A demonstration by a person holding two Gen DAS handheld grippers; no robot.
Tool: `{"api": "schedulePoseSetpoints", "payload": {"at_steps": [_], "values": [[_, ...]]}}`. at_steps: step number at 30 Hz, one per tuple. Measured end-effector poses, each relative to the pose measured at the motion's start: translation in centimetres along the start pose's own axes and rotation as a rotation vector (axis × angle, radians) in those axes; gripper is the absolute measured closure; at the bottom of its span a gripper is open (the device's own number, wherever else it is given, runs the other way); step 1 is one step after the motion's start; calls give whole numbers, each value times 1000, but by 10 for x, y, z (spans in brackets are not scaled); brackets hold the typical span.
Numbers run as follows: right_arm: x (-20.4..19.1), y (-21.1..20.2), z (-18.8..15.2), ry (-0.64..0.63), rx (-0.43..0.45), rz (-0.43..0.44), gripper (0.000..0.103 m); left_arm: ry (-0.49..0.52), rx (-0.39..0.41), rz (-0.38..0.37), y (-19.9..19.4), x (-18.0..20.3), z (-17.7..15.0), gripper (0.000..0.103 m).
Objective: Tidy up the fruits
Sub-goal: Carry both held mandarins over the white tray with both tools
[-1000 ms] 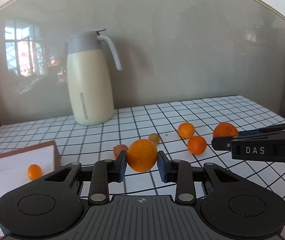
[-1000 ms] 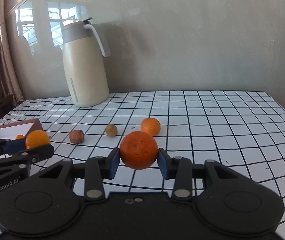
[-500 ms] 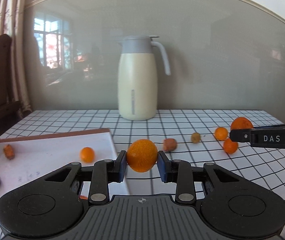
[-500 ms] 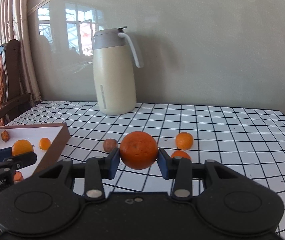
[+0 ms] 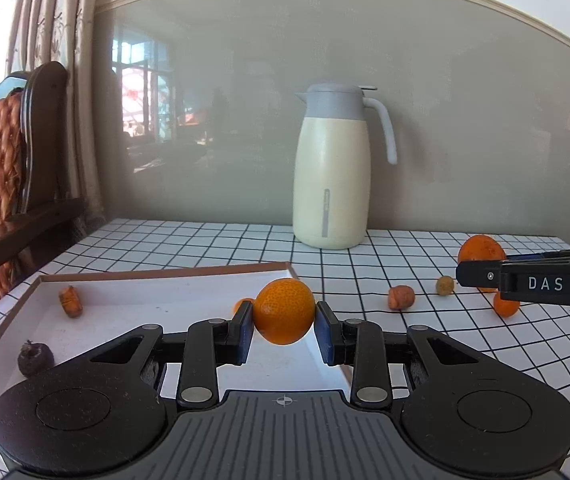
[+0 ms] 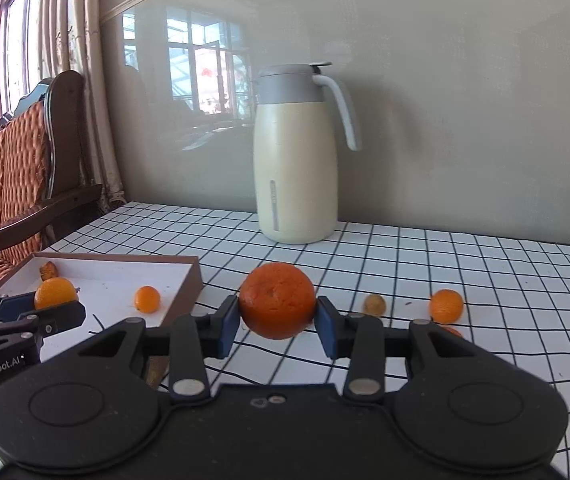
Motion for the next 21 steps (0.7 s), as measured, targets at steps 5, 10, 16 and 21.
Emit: {"api": "schedulePoseSetpoints", "payload": {"at_steps": [5, 10, 16, 21], "values": [[-22, 0, 2, -20, 5, 25, 71, -13, 6, 17, -6, -18, 0, 70], [-43, 2, 4, -37, 9, 50, 71, -23, 9, 40, -12, -36, 0, 70], [-70, 2, 6, -56, 11, 87, 71, -38, 11, 81, -20, -63, -1, 70], [-91, 5, 7, -73, 12, 115, 71, -50, 12, 118, -27, -85, -4, 70]]}}
Point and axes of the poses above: each gripper's, at about its wrist camera, not at the fingertips, and y roughly the way its jaws point, x to its right, z to its top, the point moved 7 cm from there along y, roughly the way its jaws point, and after that the axes turned 13 degrees about -z, right-handed, at the moved point
